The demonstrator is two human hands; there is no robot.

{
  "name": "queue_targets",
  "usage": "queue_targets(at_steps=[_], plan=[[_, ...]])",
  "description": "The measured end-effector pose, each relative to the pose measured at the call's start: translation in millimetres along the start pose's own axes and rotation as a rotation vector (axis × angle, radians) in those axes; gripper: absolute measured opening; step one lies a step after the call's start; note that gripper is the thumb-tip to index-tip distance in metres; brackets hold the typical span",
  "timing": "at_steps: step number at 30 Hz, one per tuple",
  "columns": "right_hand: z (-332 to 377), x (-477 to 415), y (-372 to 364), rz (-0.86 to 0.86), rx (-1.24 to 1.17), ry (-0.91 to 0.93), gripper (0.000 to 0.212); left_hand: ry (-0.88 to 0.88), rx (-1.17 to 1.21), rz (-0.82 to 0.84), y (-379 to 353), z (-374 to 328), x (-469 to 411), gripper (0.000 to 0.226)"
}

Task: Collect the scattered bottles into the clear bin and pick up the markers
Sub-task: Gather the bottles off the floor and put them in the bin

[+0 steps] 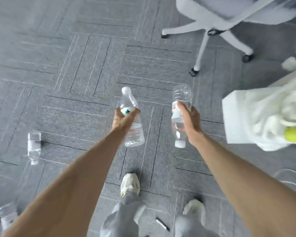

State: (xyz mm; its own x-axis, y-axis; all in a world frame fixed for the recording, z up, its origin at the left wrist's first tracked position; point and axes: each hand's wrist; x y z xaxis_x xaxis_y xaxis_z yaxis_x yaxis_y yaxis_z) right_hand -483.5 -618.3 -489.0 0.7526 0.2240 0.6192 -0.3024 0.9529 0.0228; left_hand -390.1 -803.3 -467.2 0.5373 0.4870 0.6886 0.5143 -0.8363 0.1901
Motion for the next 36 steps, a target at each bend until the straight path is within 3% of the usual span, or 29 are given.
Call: queue_targets(at_steps=[7,12,16,25,31,36], plan=[[103.0,134.0,27.4,-0.097,-0.122,-0.007,0.043,-0.034,-0.152,0.178,-37.7,-112.8,122.2,0.047],[108.4,191.3,43.8,-0.26,-0.197,0.032,0.052,-0.103,-0.347,0.327,-63.1,-135.6,159.3,0.049],[78.2,236.6,67.0,-0.456,-0.33,0.007,0.073,-0.181,-0.517,0.477,-85.7,-122.2,195.4,0.051],[-39.6,408.7,117.8,-0.838,-0.67,-0.027,0.057,-0.218,-0.799,0.798,-143.0,-3.5,321.7,0.061],[-163.0,556.6,136.7,-1.067,-0.803,-0.02,0.04,-0.307,-0.998,1.027,-154.1,110.0,462.5,0.021],[-285.2,685.6,108.9,-1.242,-1.002,-0.006,0.025,-0.397,-1.204,1.166,-132.3,230.1,575.2,0.029]])
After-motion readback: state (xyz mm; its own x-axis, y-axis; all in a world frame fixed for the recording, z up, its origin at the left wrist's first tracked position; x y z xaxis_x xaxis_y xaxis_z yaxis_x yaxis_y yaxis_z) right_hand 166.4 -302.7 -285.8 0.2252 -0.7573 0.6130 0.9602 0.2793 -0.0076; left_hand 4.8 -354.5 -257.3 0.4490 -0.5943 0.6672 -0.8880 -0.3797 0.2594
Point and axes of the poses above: each hand's wrist, its own x-axis away from the middle knuckle, its own y-axis out of the back of the hand, z = x × y, and after that the axes turned 7 degrees about z, right-handed
